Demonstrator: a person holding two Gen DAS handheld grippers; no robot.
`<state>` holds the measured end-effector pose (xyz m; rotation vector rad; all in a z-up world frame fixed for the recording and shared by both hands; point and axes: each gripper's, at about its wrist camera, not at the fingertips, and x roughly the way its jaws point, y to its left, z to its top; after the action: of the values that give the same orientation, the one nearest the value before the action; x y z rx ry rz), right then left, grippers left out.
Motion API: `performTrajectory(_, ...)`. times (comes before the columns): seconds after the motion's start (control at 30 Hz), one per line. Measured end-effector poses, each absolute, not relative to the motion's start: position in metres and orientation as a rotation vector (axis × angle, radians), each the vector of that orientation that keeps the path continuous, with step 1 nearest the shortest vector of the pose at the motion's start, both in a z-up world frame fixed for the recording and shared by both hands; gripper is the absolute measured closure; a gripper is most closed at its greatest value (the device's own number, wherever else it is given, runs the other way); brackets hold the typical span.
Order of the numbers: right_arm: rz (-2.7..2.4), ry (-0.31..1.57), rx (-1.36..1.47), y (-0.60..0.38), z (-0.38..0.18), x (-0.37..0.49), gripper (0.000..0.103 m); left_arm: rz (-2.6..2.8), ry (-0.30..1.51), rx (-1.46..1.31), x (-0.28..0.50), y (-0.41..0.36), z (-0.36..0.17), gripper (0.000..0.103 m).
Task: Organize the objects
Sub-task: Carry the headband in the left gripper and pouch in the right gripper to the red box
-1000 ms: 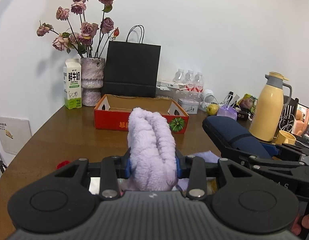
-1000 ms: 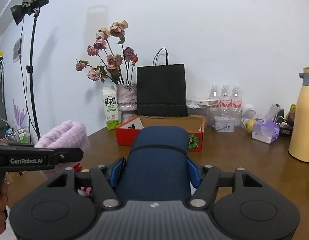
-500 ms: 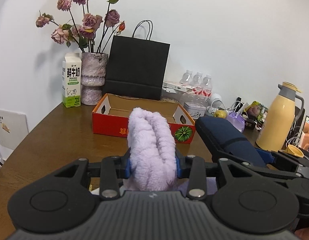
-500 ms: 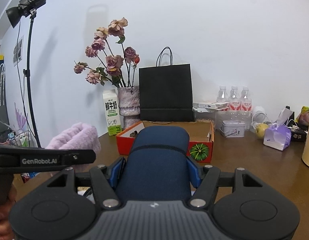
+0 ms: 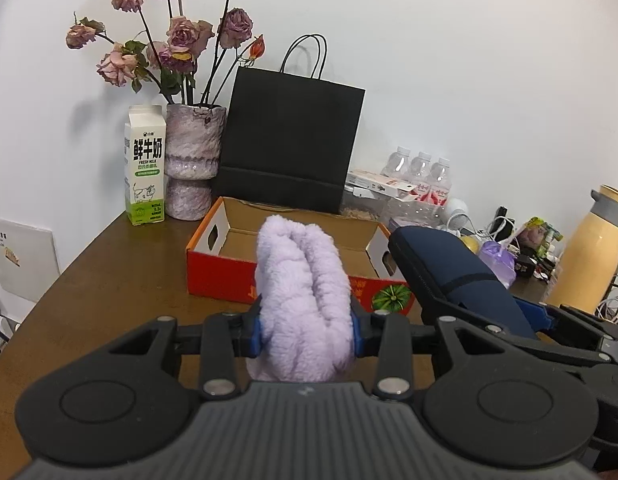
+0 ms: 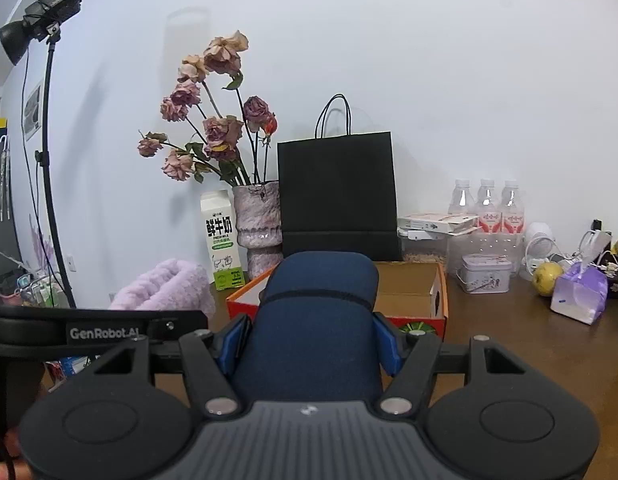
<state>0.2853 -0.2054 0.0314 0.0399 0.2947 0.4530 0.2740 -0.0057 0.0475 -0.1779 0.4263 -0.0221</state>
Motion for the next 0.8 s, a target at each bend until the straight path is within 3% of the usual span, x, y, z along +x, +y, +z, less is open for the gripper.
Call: performTrajectory(0.8, 0.475, 0.328, 0.024, -0.180, 0.064, 0.425, 0.040, 0.079, 0.459, -0.196, 0.418, 0.001, 0.079, 0.064)
